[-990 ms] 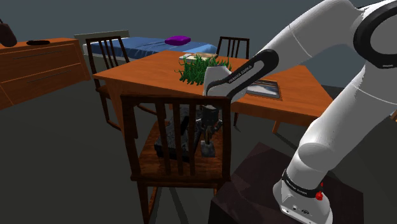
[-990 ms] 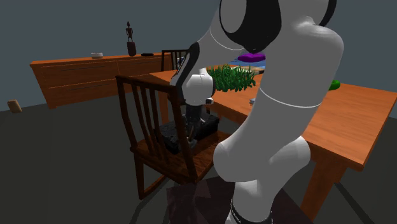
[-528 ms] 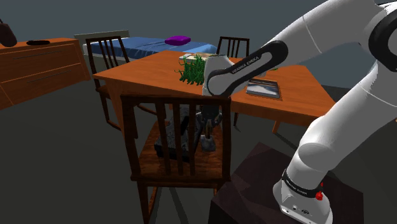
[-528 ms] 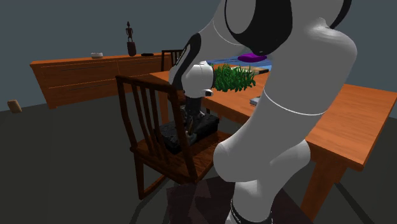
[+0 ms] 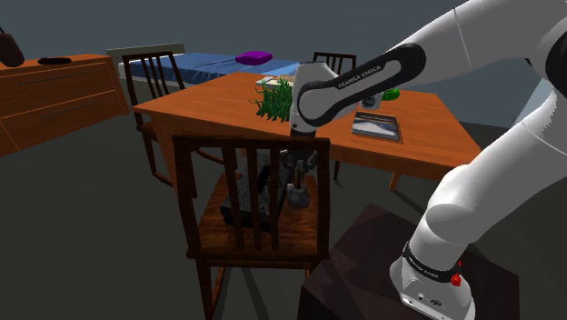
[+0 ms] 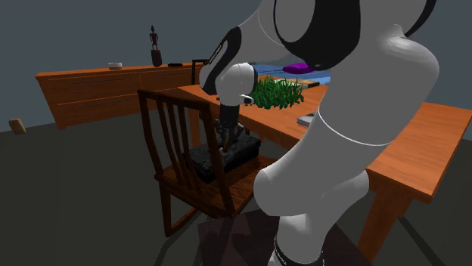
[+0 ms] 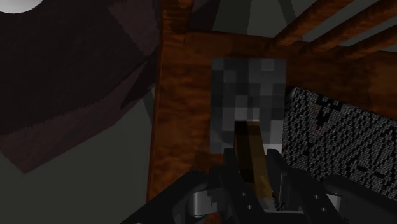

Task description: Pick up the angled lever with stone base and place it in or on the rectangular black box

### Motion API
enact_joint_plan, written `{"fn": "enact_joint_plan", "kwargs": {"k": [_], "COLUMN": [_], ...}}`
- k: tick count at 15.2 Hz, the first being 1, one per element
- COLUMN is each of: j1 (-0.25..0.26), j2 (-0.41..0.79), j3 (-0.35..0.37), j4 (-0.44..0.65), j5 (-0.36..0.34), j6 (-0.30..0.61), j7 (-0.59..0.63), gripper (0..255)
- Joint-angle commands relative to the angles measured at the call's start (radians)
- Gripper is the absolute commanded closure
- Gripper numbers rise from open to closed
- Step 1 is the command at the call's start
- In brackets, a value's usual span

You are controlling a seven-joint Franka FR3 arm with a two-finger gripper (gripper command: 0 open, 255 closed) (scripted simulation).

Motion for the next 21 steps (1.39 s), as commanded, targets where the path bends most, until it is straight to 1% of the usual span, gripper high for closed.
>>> {"fn": "enact_joint_plan", "kwargs": {"k": [1,3,6,12,18,21], "j1": [-0.002,-0.003,-0.023,-0.050,-0.059,-0.058], "j2": [-0.011,-0.021,0.094,0.316,0.530,0.541], "j3": [-0.004,-0.006,-0.013,-0.026,-0.039,-0.039], "j4": [0.022,0.036,0.152,0.411,0.698,0.672], "j5": [-0.003,-0.005,-0.033,-0.086,-0.131,-0.131], "j6": [-0.033,-0.057,-0.060,-0.100,-0.177,-0.140], "j7": [0.001,0.002,-0.003,-0.006,-0.004,-0.006], "gripper": [255,255,255,255,255,255]}}
